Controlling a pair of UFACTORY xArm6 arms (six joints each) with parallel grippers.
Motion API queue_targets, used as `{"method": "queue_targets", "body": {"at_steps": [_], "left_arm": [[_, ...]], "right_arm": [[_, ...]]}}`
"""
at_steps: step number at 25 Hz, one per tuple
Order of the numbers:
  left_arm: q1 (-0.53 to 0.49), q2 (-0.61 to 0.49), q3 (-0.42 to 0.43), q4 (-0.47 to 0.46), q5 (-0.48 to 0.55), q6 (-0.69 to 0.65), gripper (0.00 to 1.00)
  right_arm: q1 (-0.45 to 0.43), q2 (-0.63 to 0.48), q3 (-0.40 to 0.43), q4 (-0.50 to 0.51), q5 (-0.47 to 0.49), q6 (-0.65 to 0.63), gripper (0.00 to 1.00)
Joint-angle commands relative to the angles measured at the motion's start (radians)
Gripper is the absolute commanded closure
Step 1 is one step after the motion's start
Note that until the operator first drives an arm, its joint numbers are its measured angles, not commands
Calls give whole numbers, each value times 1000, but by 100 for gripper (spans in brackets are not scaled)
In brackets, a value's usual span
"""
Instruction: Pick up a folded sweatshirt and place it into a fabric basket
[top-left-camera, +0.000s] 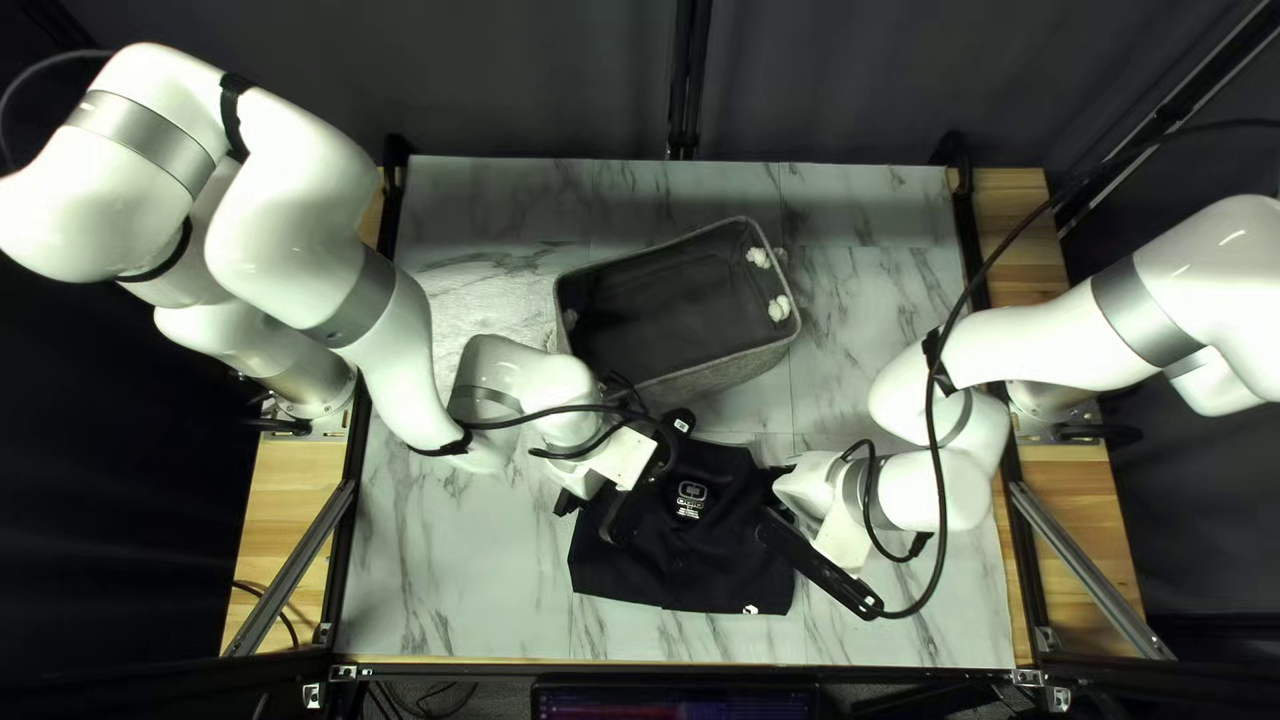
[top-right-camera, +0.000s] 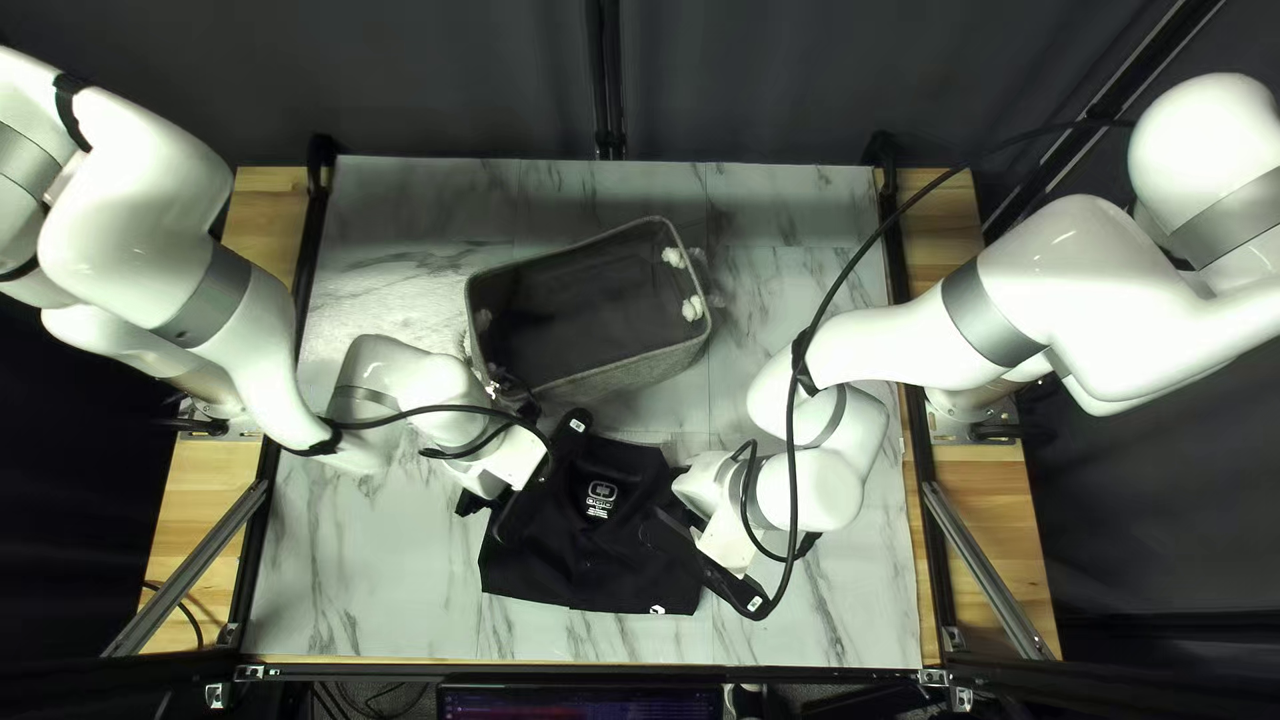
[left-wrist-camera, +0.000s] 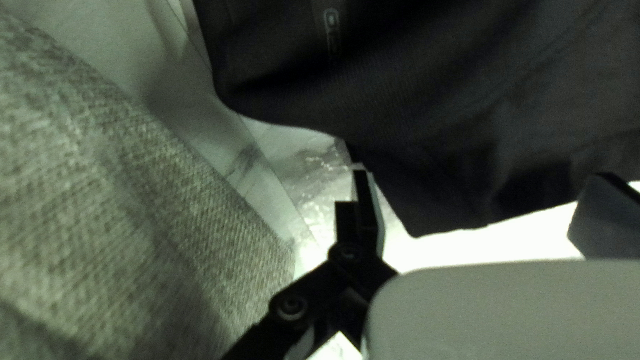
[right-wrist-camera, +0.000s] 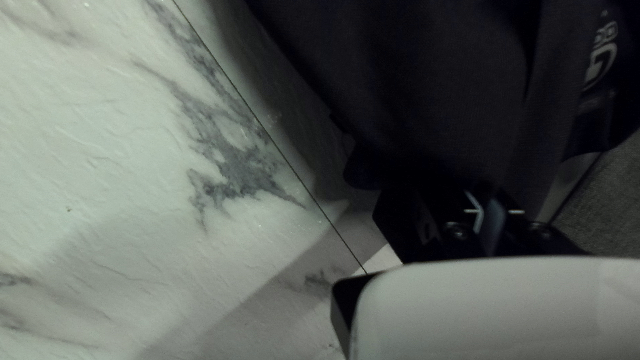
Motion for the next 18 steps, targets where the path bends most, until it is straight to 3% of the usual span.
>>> {"method": "queue_targets", "body": {"at_steps": [1, 11, 12, 13, 18], "left_arm": [[0, 5, -1, 4, 7, -10, 0], [-4, 18, -6, -26, 9, 6, 0], [-4, 18, -4, -36, 8, 17, 33], [-3, 17, -2, -44, 7, 26, 100], [-1, 13, 8, -89, 2, 72, 100]], "right_arm": [[1, -1, 0, -3, 2, 2, 98], [-2, 2, -1, -13, 1, 11, 96], [-2, 5, -3, -15, 0, 12, 97], [-3, 7, -4, -15, 0, 11, 96], [-6, 0, 2, -19, -2, 13, 96]]}}
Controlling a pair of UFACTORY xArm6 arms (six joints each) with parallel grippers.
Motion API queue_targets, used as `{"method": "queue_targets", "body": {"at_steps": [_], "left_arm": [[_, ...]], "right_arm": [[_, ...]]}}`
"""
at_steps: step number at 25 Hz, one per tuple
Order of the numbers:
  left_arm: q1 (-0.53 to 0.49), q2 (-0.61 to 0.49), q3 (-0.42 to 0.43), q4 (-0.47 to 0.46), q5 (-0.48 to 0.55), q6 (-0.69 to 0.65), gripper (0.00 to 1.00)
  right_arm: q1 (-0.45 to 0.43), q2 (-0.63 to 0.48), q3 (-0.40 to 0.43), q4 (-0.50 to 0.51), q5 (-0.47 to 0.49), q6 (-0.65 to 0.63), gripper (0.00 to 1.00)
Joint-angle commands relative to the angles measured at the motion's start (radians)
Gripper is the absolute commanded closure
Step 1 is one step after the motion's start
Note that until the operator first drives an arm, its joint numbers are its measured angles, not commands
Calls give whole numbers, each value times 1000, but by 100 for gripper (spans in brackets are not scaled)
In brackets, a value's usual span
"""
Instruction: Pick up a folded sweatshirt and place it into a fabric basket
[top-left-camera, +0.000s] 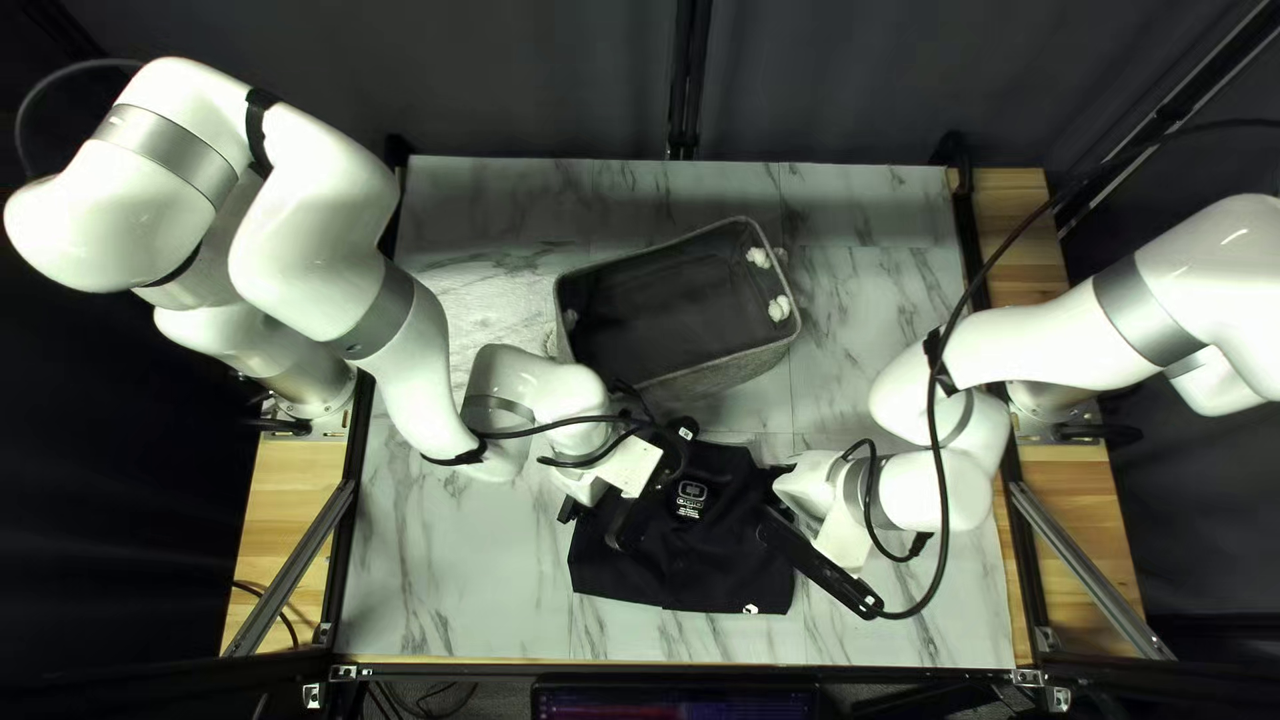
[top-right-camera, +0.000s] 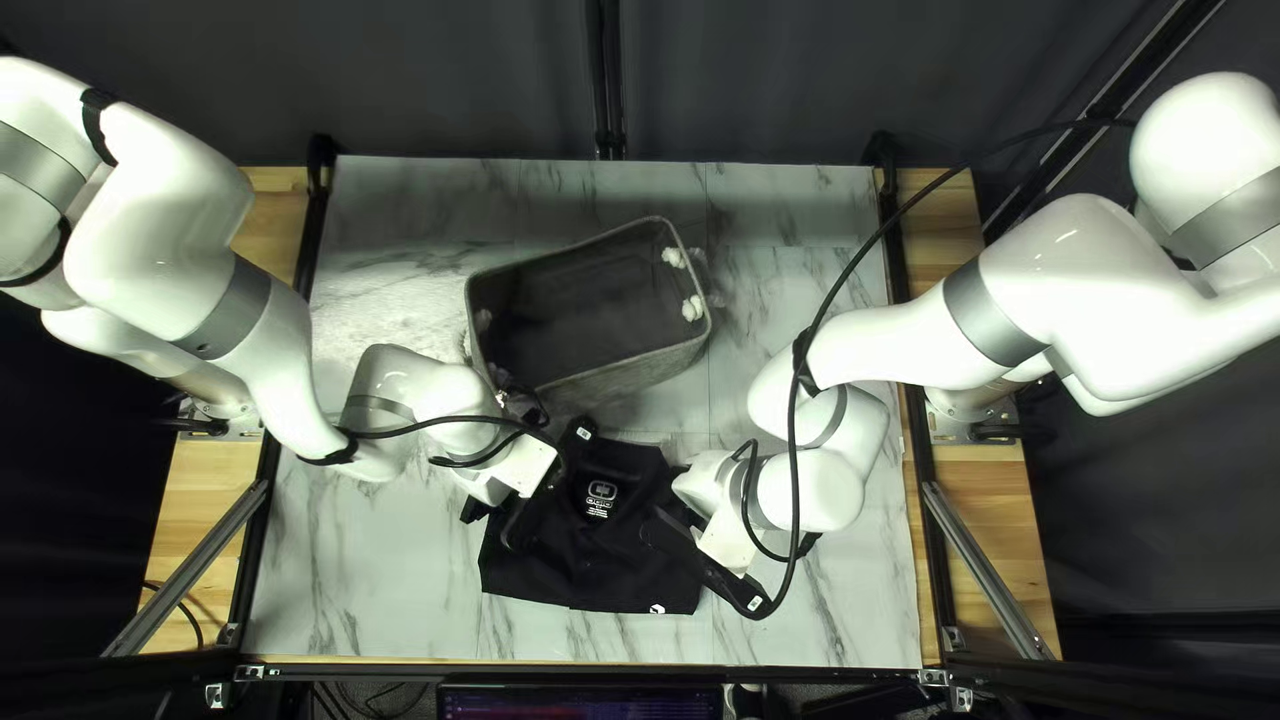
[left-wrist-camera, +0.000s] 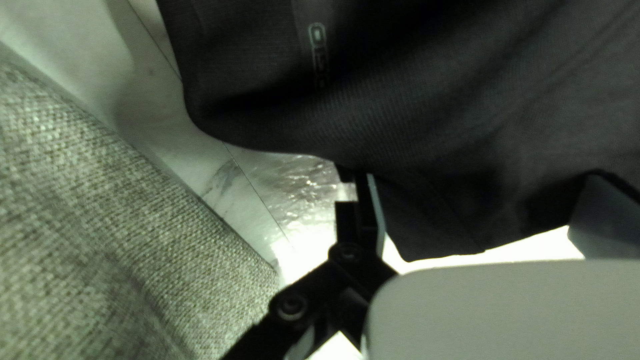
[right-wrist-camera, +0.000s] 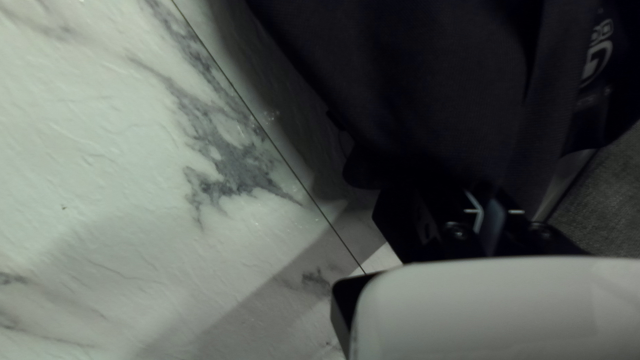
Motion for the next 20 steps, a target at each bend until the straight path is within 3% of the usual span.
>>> {"method": "queue_targets", "body": {"at_steps": [1, 6, 13, 20], "left_arm": [[1, -4, 6, -34, -3, 35, 100], [-5, -41, 6, -38, 28, 44, 100], [-21, -163, 4, 18, 125, 13, 100], [5, -280, 11, 41, 210, 9, 100]], "right_arm": [[-1, -8, 7, -5, -1, 4, 96], [-3, -21, 18, -13, 1, 11, 96], [-1, -89, 30, 65, 57, -74, 99], [3, -234, 25, 199, 214, -237, 100]]}}
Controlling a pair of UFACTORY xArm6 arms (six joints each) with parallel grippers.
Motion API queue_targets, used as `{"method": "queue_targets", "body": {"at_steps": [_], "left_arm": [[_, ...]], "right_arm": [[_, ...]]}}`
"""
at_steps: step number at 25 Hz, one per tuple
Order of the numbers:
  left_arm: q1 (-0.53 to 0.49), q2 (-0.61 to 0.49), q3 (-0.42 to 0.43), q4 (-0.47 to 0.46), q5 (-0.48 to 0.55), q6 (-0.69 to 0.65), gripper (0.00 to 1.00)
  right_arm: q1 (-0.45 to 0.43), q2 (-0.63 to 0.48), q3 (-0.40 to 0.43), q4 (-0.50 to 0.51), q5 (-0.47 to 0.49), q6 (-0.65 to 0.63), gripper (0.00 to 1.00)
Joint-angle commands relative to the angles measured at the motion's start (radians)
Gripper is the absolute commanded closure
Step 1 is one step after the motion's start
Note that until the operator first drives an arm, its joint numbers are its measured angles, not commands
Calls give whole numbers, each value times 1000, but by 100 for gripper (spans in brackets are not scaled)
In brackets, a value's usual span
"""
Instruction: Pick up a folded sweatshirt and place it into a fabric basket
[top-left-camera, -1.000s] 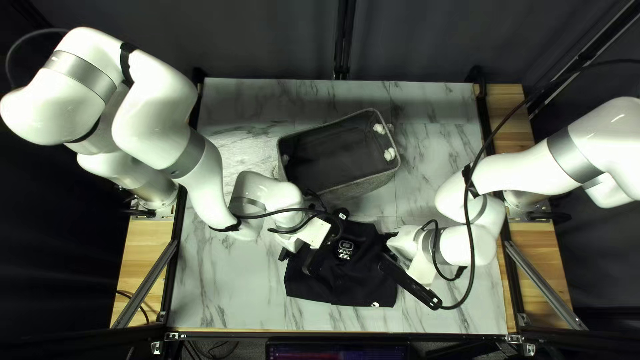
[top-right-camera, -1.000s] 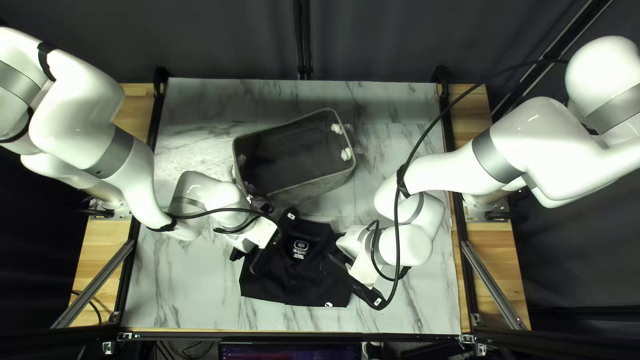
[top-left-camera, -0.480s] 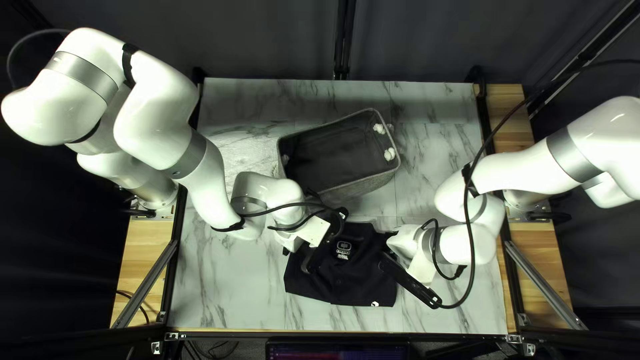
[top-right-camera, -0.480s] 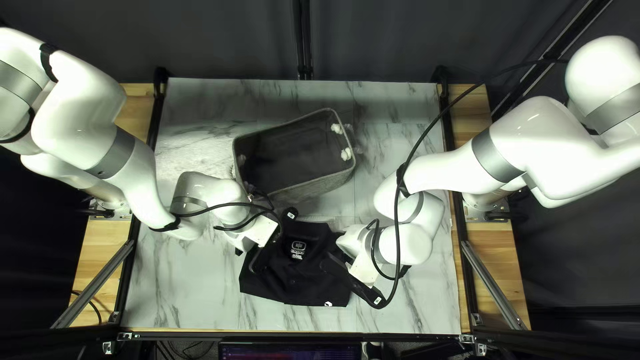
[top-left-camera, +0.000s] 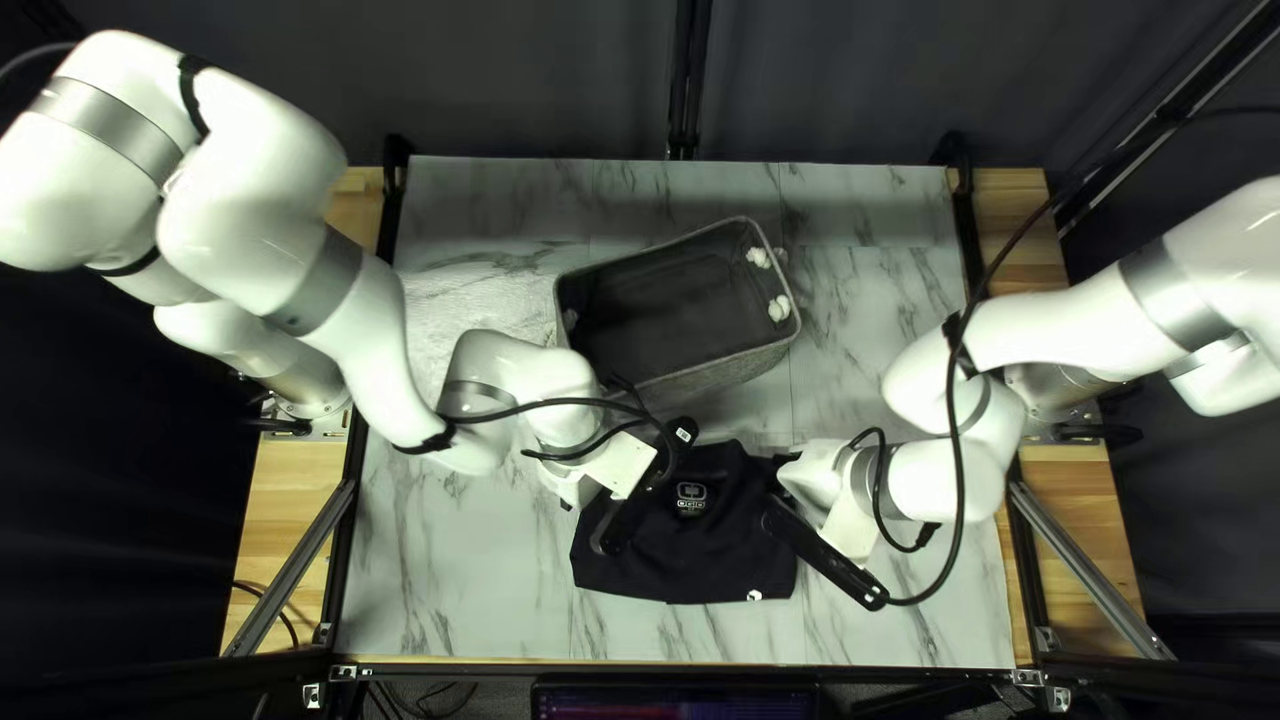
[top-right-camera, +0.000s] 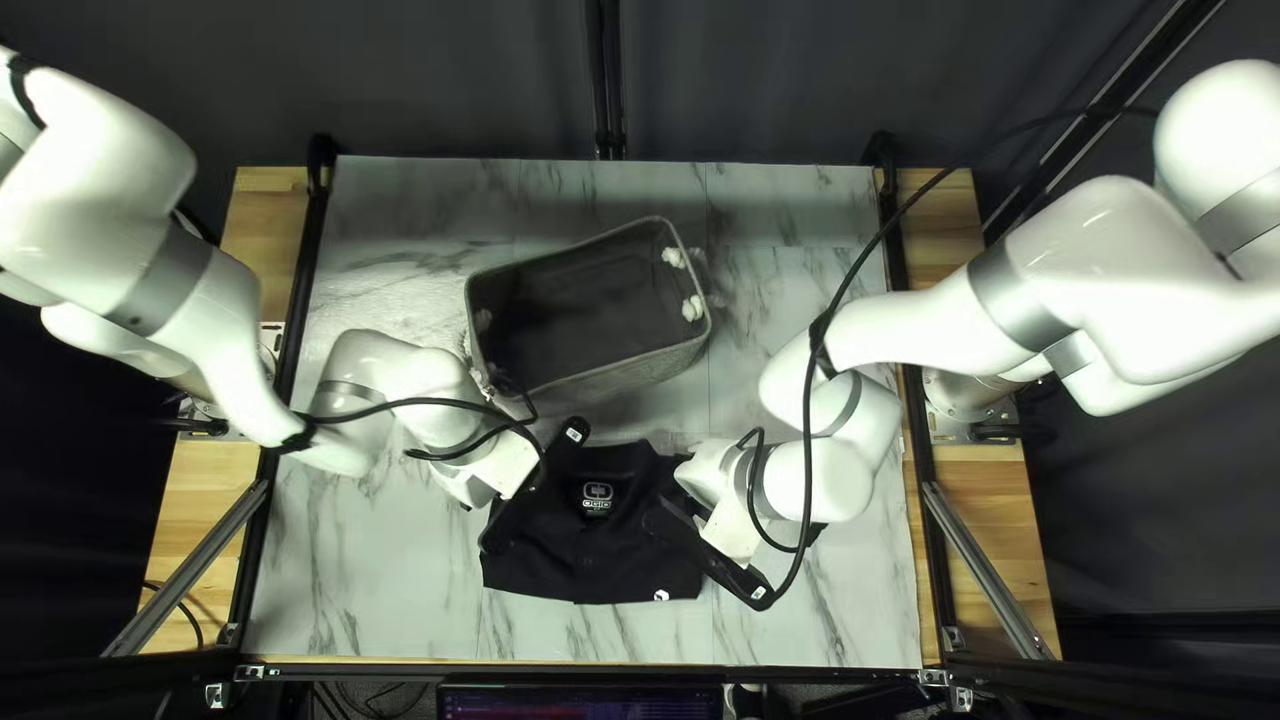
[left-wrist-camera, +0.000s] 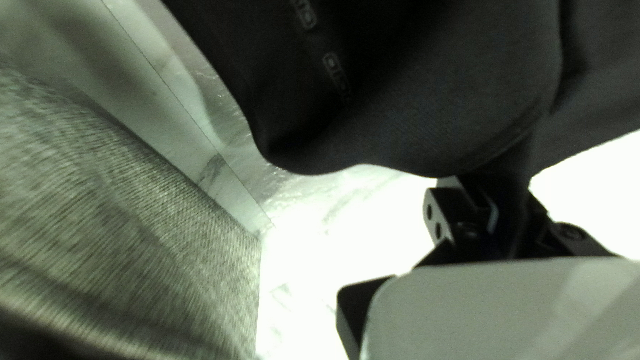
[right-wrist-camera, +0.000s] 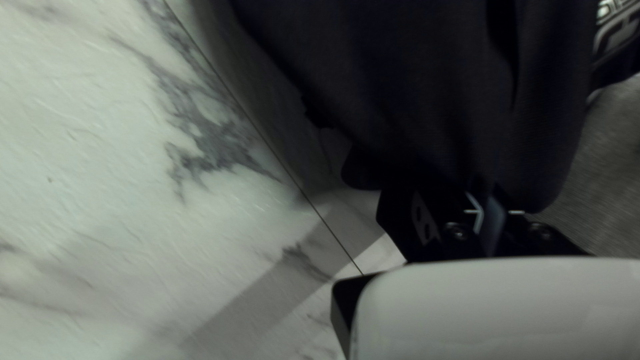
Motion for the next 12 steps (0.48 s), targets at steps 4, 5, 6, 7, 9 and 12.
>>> {"method": "queue_targets", "body": {"at_steps": [4, 5, 6, 7, 9, 12], "left_arm": [[40, -112, -7, 43, 109, -19, 100], [49, -128, -11, 49, 128, -19, 100], [57, -145, -12, 56, 145, -18, 100], [65, -158, -13, 62, 158, -16, 100], [83, -187, -18, 70, 192, -5, 100], [113, -238, -24, 80, 244, 21, 100]], "right_arm": [[0, -138, -28, 113, 179, -151, 100], [-4, -153, -38, 125, 205, -173, 100], [-8, -168, -49, 135, 232, -193, 100], [-10, -179, -59, 142, 255, -207, 100], [-19, -204, -80, 158, 303, -243, 100], [-42, -233, -112, 174, 364, -296, 100]]}}
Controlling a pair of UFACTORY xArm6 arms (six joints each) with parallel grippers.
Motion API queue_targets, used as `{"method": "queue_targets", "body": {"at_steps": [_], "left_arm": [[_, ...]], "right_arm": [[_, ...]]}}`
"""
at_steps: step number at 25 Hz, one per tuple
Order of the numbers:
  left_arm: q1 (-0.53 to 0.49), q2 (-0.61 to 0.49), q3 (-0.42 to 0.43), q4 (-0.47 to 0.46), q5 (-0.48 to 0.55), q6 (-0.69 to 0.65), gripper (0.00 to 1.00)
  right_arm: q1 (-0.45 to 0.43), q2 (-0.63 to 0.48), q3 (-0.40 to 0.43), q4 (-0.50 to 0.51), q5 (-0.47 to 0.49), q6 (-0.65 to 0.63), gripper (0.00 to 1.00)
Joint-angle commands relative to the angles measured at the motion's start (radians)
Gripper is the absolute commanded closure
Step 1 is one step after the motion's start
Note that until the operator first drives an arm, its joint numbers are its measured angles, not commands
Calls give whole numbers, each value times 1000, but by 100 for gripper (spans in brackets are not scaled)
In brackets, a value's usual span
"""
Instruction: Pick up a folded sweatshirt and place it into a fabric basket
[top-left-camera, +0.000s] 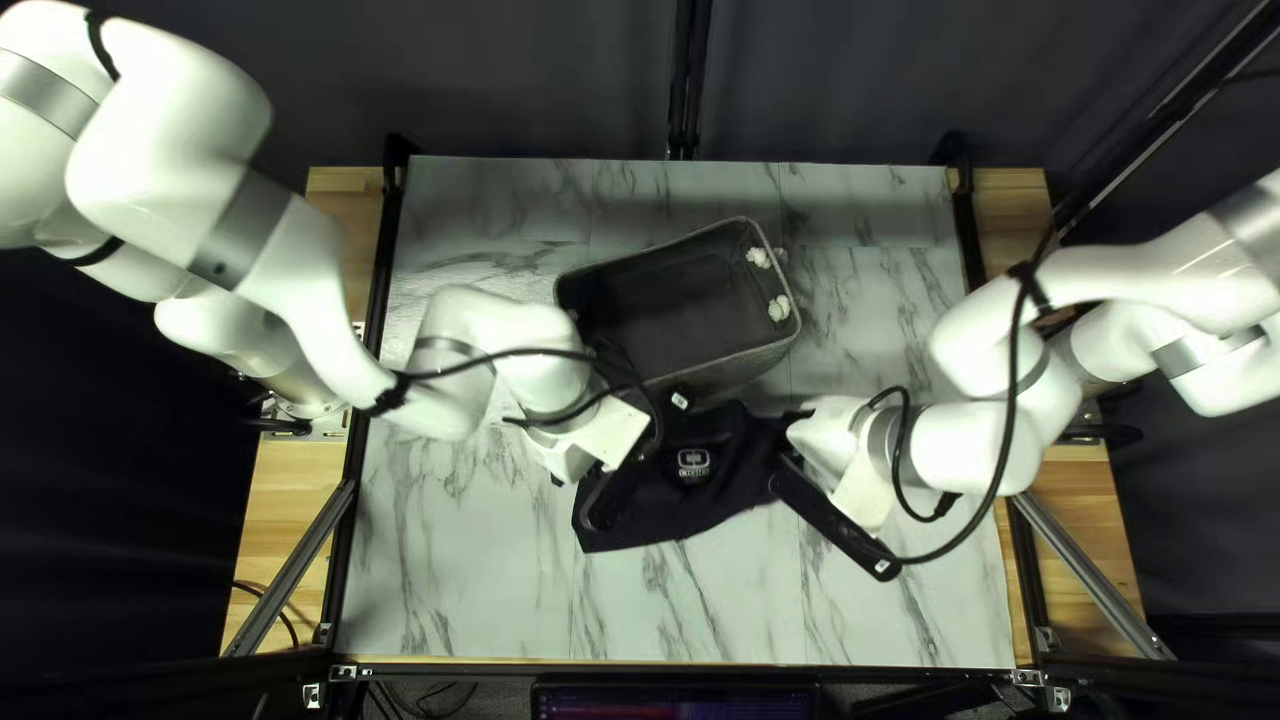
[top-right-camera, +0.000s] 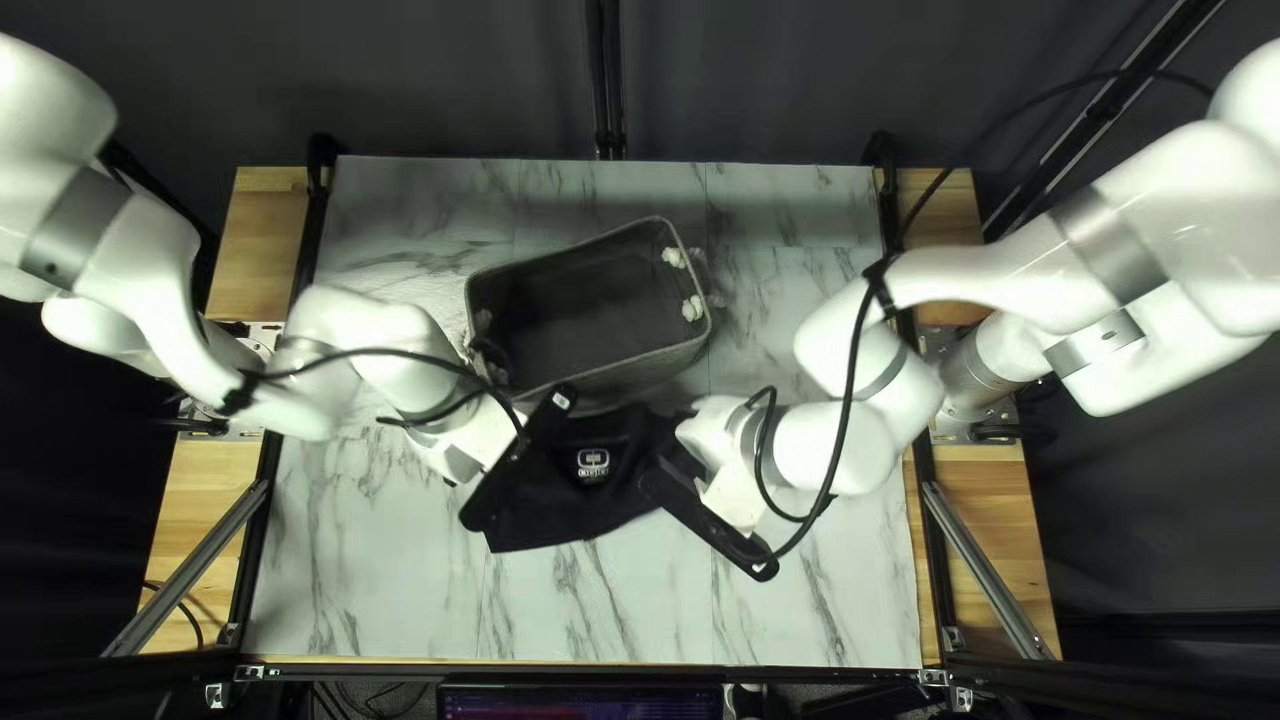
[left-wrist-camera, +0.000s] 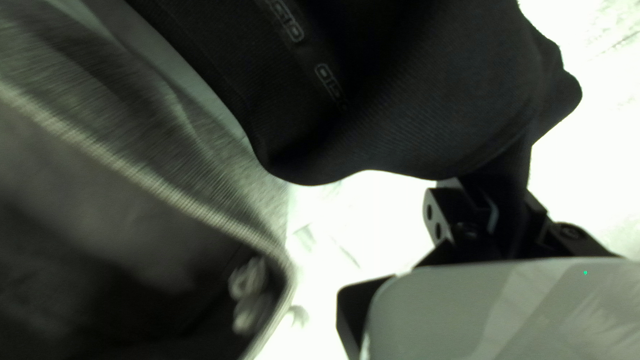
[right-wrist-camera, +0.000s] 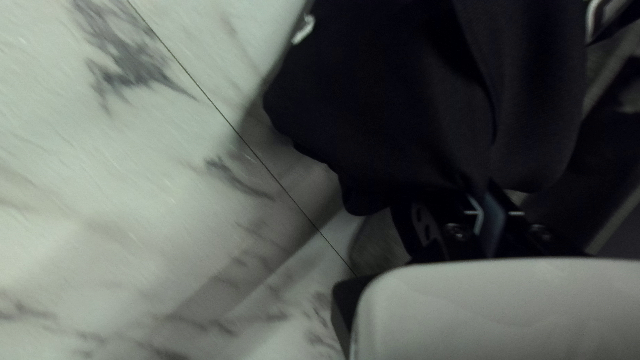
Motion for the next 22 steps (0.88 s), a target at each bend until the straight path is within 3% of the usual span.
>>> {"method": "queue_targets", "body": {"at_steps": [1, 8, 15, 18, 22], "left_arm": [[42, -66, -15, 15, 77, 35, 100], [143, -163, -119, 55, 279, 104, 100], [249, -153, -266, 73, 428, 197, 100], [290, -144, -283, 74, 436, 237, 100], [351, -145, -287, 75, 440, 295, 100]], "right_arm": [[-35, -47, -49, 29, 90, -81, 100], [-120, -93, -161, 56, 225, -230, 100], [-252, -121, -274, 81, 313, -397, 98], [-306, -125, -290, 89, 308, -449, 97], [-399, -134, -247, 106, 234, -507, 97]]}}
